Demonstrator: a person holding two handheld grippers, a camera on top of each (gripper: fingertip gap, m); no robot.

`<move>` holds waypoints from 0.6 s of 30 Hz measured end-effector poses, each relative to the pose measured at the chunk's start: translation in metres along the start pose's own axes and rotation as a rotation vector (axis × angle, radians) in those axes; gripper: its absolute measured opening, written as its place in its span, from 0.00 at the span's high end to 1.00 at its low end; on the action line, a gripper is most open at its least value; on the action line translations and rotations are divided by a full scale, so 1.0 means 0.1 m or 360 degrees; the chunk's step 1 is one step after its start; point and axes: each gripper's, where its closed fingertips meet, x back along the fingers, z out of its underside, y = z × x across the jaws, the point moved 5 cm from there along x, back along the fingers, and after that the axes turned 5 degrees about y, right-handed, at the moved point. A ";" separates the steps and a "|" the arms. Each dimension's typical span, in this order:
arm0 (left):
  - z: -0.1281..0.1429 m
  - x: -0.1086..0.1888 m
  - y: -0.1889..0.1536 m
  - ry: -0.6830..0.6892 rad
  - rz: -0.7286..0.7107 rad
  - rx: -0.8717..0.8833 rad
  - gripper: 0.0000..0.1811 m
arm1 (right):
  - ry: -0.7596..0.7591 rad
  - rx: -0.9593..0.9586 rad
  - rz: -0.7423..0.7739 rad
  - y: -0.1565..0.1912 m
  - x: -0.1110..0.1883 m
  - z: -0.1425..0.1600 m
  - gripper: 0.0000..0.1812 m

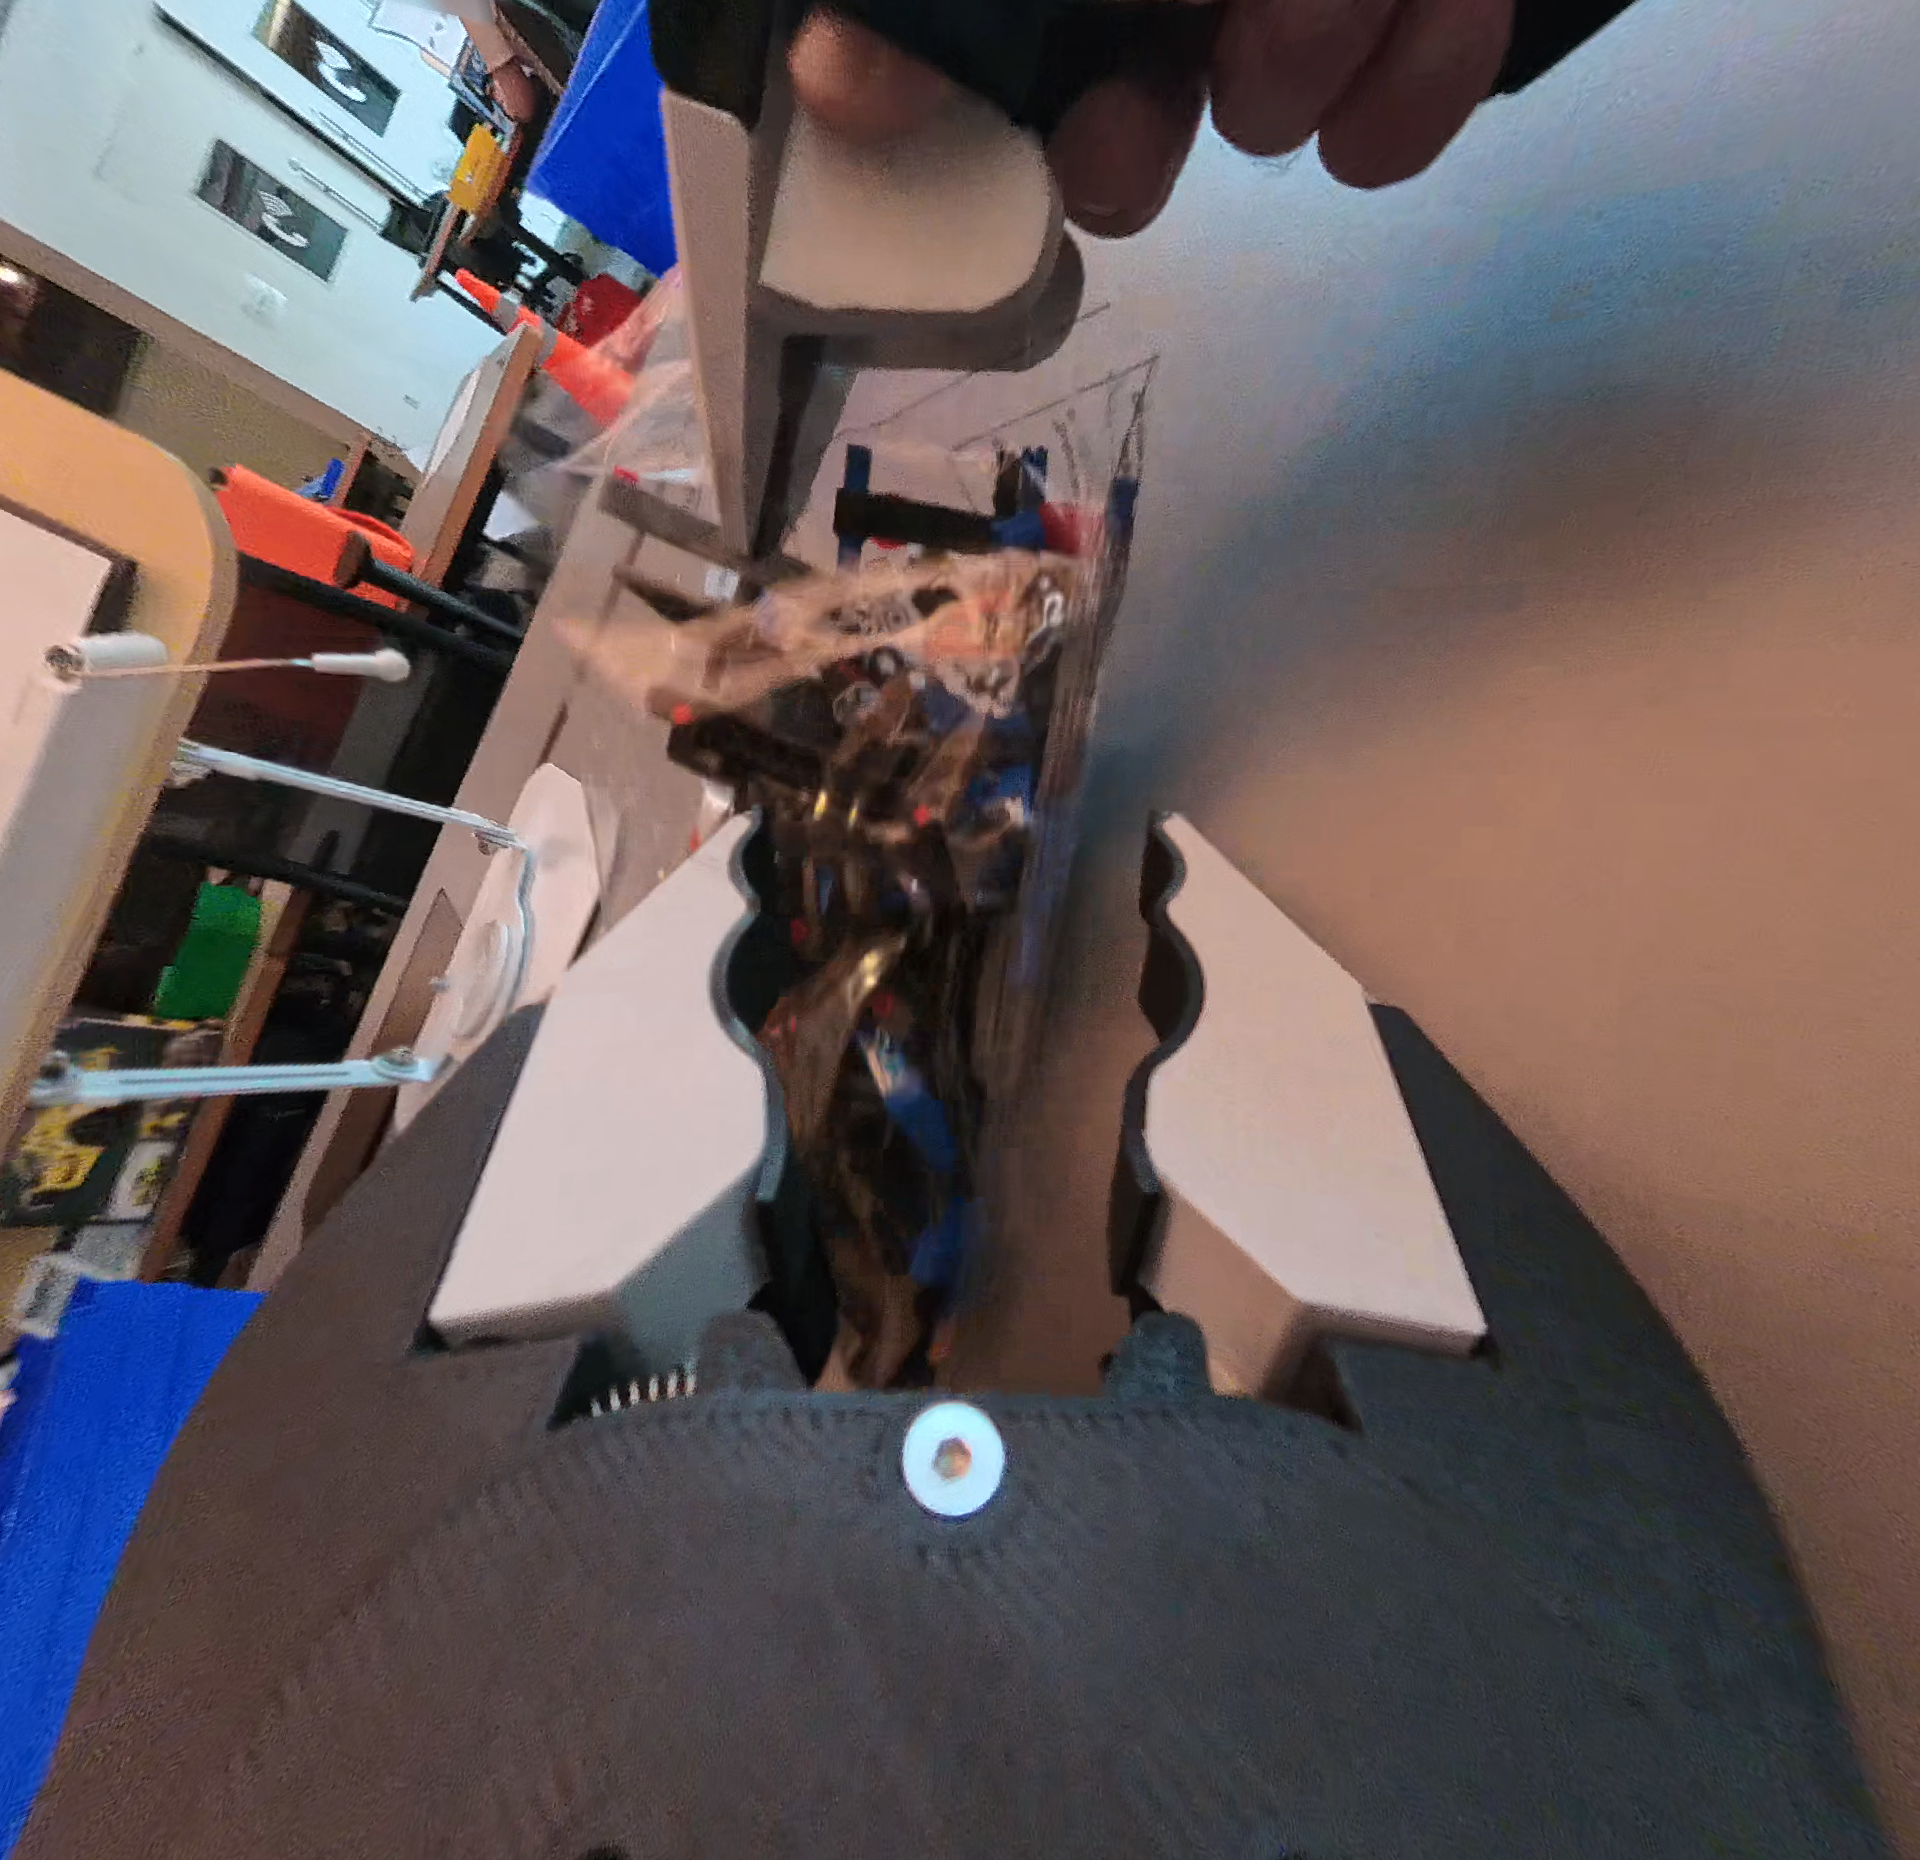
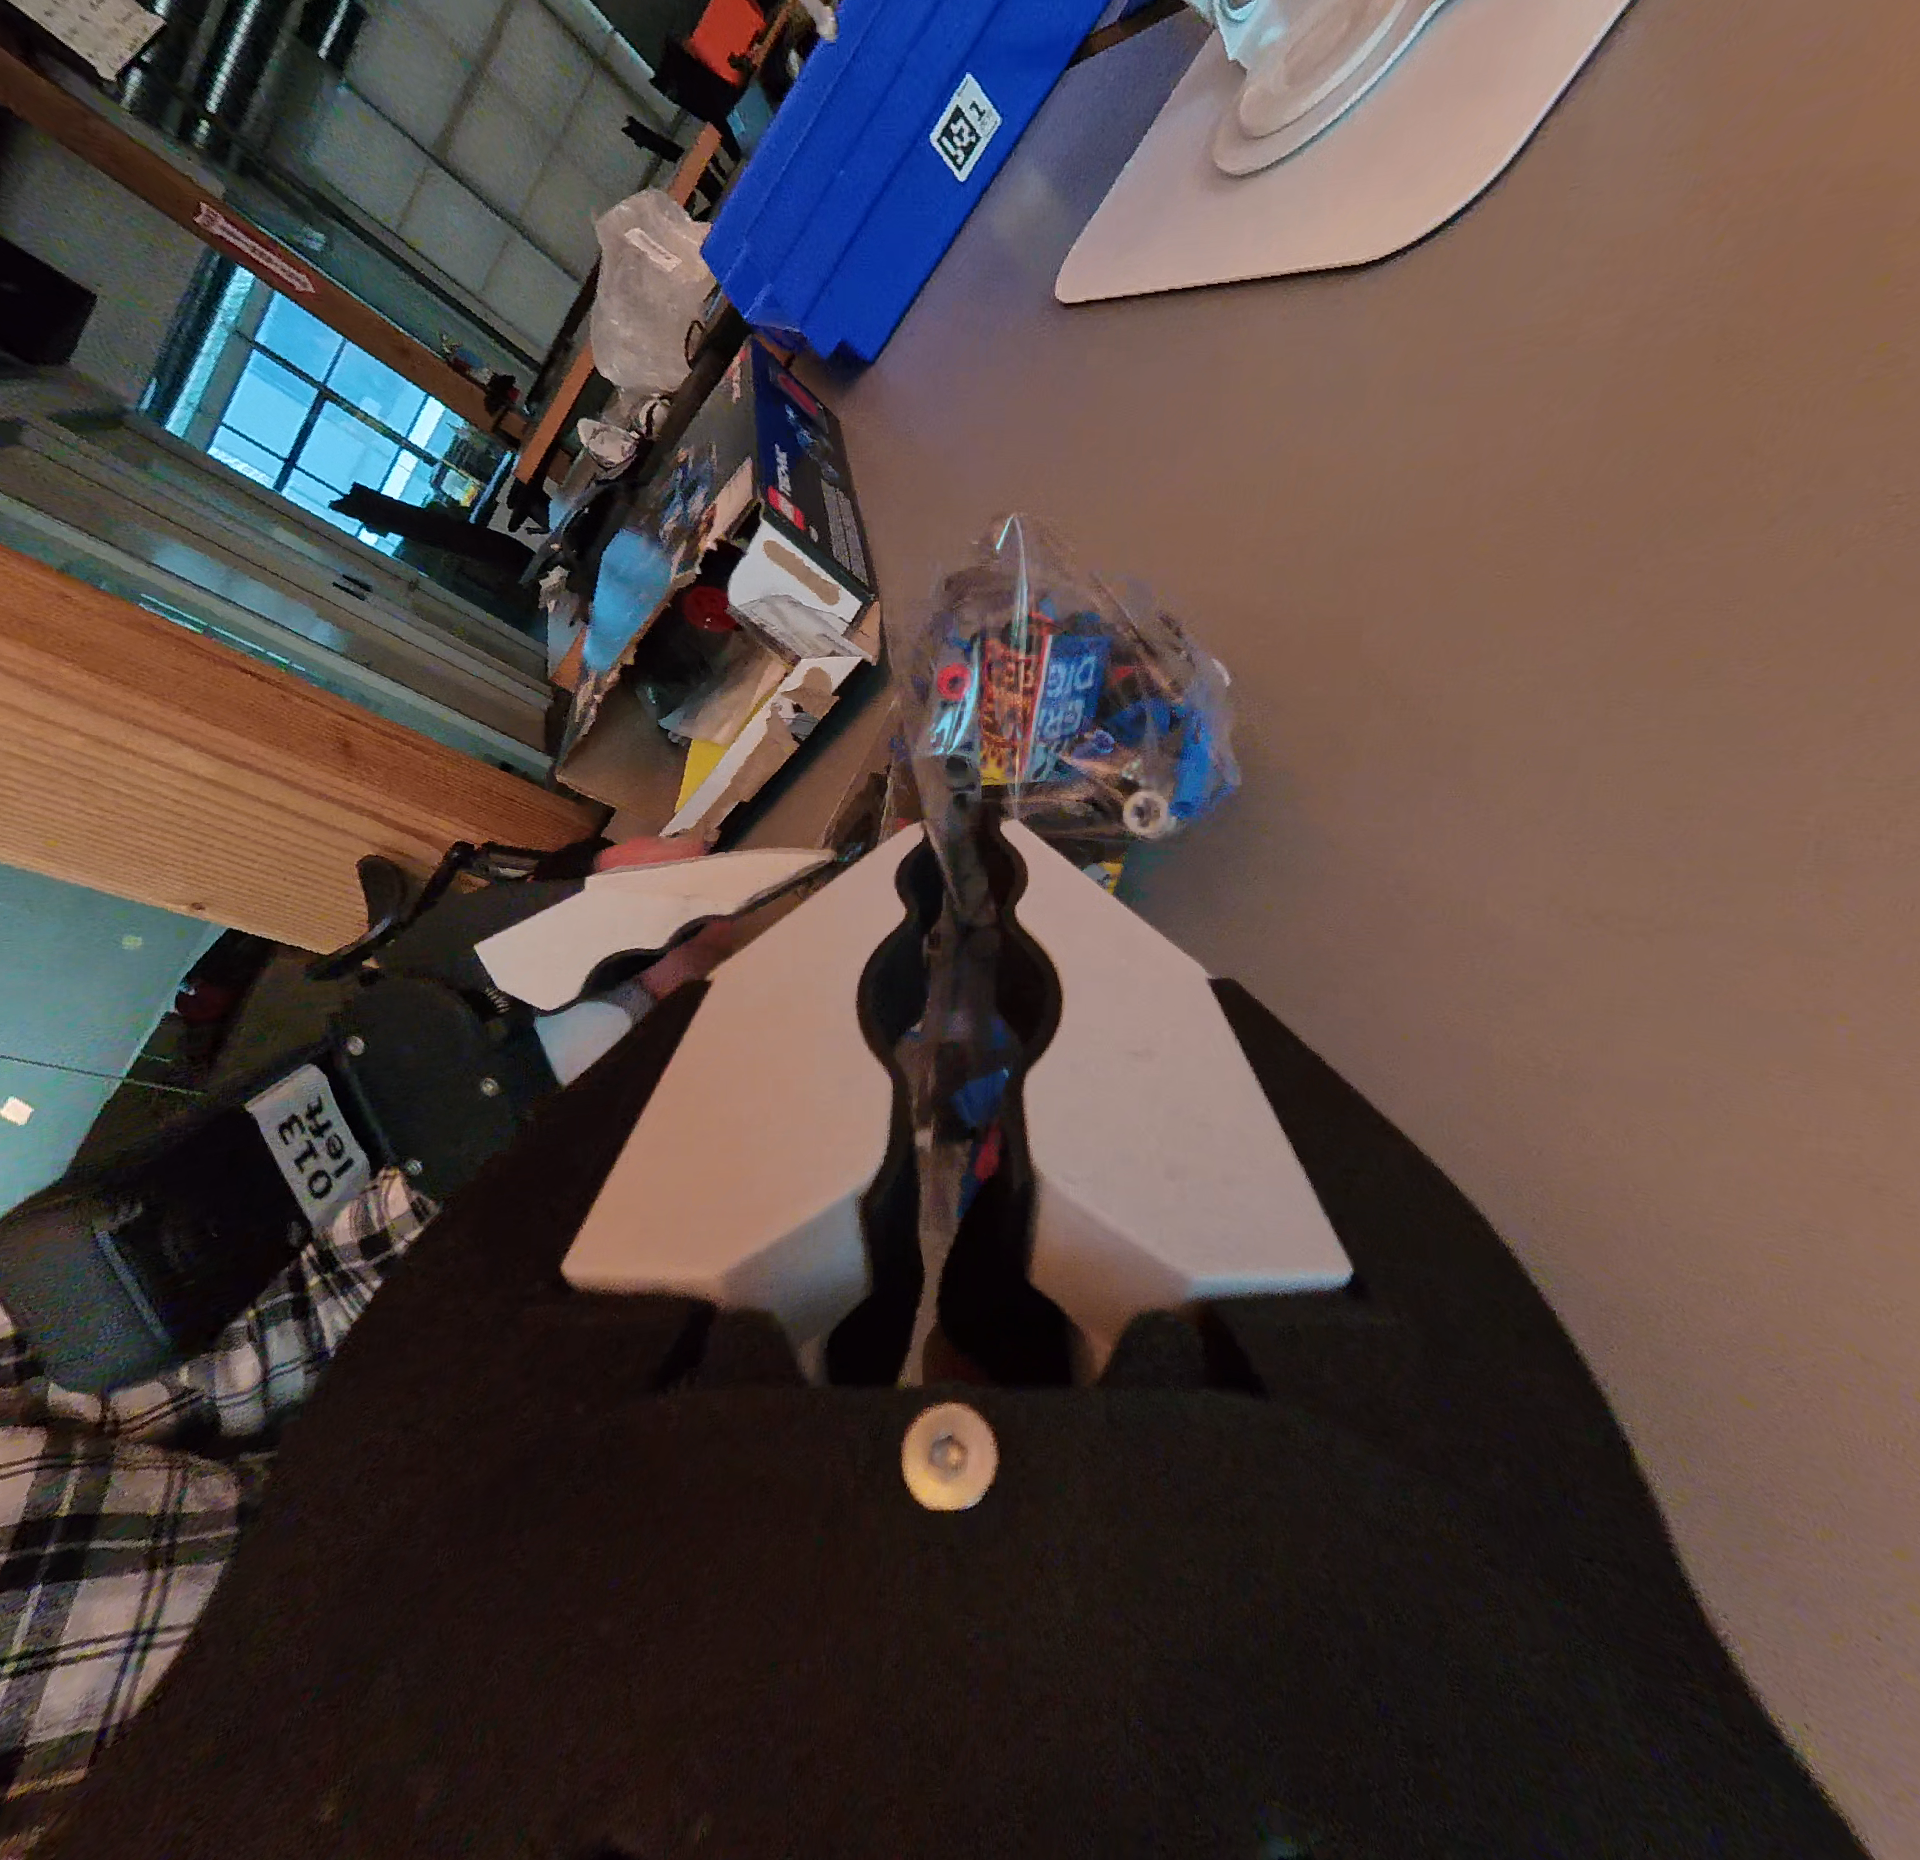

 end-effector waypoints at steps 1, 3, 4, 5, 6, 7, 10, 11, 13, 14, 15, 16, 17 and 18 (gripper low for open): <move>-0.02 -0.04 0.00 0.0023 -0.0049 -0.0037 0.62 | -0.0006 0.0002 -0.0018 0.04 -0.01 0.00 0.98; -0.03 -0.12 0.01 0.0086 -0.0161 -0.0136 0.66 | -0.0003 0.0015 -0.0049 0.14 -0.04 0.02 0.98; -0.02 -0.14 0.02 0.0107 -0.0214 -0.0162 0.69 | 0.0003 0.0023 -0.0051 0.18 -0.05 0.03 0.98; -0.03 -0.13 0.04 0.0097 -0.0262 -0.0163 0.74 | 0.0019 0.0039 -0.0034 0.21 -0.08 0.04 0.98; -0.03 -0.12 0.05 0.0086 -0.0278 -0.0137 0.76 | 0.0026 0.0053 -0.0024 0.23 -0.10 0.04 0.98; -0.03 -0.10 0.07 0.0083 -0.0291 -0.0116 0.78 | 0.0022 0.0053 -0.0028 0.24 -0.11 0.03 0.97; -0.03 -0.05 0.09 0.0051 -0.0320 -0.0108 0.83 | 0.0008 0.0069 -0.0045 0.28 -0.13 -0.01 0.98; -0.03 -0.04 0.08 0.0047 -0.0315 -0.0100 0.82 | 0.0015 0.0088 -0.0036 0.29 -0.14 -0.02 0.98; -0.03 -0.02 0.09 0.0045 -0.0306 -0.0051 0.77 | 0.0015 0.0120 -0.0038 0.33 -0.15 -0.03 0.98; -0.03 0.00 0.11 0.0035 -0.0314 -0.0027 0.74 | 0.0006 0.0127 -0.0055 0.36 -0.16 -0.05 0.98; -0.02 0.03 0.12 0.0024 -0.0308 0.0003 0.71 | -0.0001 0.0137 -0.0062 0.39 -0.16 -0.07 0.98; -0.02 0.07 0.13 0.0006 -0.0292 0.0045 0.69 | -0.0001 0.0151 -0.0061 0.41 -0.16 -0.09 0.98; -0.03 0.13 0.14 -0.0020 -0.0276 0.0077 0.67 | 0.0000 0.0165 -0.0061 0.44 -0.16 -0.11 0.98; -0.03 0.18 0.16 -0.0033 -0.0275 0.0097 0.66 | -0.0001 0.0175 -0.0064 0.47 -0.17 -0.14 0.98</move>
